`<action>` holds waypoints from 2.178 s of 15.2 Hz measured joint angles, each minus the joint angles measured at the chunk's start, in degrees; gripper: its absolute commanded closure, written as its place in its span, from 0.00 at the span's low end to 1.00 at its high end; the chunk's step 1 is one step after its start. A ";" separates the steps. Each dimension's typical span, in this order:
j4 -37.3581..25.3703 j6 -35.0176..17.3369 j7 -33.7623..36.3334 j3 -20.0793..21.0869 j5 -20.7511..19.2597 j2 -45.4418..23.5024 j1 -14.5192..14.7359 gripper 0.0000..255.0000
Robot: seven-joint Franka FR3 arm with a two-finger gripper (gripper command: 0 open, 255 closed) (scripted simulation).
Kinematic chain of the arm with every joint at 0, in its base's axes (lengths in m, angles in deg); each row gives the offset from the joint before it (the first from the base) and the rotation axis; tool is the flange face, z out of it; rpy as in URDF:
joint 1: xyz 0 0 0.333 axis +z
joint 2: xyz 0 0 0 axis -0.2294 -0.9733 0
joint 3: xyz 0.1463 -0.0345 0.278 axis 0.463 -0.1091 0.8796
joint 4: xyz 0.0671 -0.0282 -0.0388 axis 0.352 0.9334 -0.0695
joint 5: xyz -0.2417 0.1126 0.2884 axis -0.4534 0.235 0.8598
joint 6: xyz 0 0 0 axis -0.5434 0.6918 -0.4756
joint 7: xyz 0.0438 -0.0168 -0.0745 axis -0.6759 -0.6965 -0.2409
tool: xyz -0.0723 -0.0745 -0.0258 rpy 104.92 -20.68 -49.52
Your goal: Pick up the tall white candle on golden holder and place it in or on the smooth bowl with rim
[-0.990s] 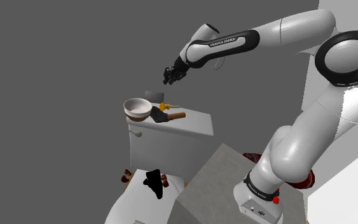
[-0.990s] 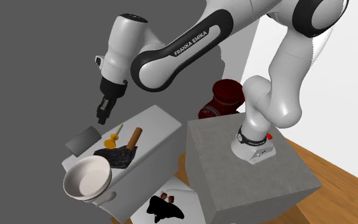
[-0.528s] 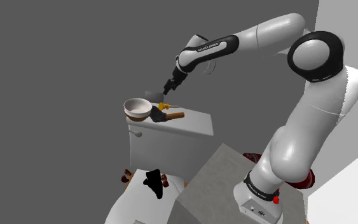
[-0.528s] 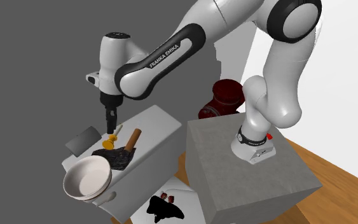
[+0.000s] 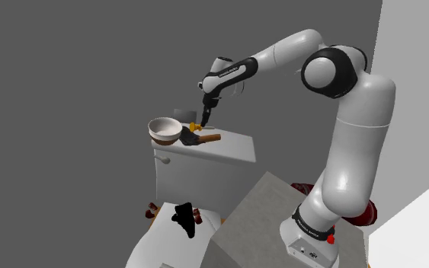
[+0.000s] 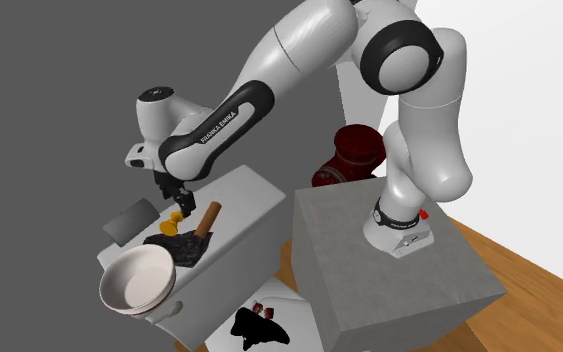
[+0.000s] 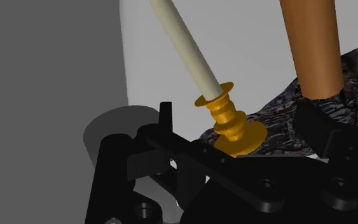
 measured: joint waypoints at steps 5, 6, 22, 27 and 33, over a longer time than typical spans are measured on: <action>-1.32 -1.81 -2.25 0.61 0.39 -3.74 -0.60 0.00; -1.36 -2.37 -2.41 0.74 0.60 -4.35 -0.68 0.00; -1.31 -3.24 -2.64 0.93 0.91 -5.18 -0.79 1.00; -1.46 -2.02 -2.29 0.69 0.47 -4.08 -0.59 1.00; -2.40 1.50 -1.40 0.12 -0.67 -1.40 -0.18 1.00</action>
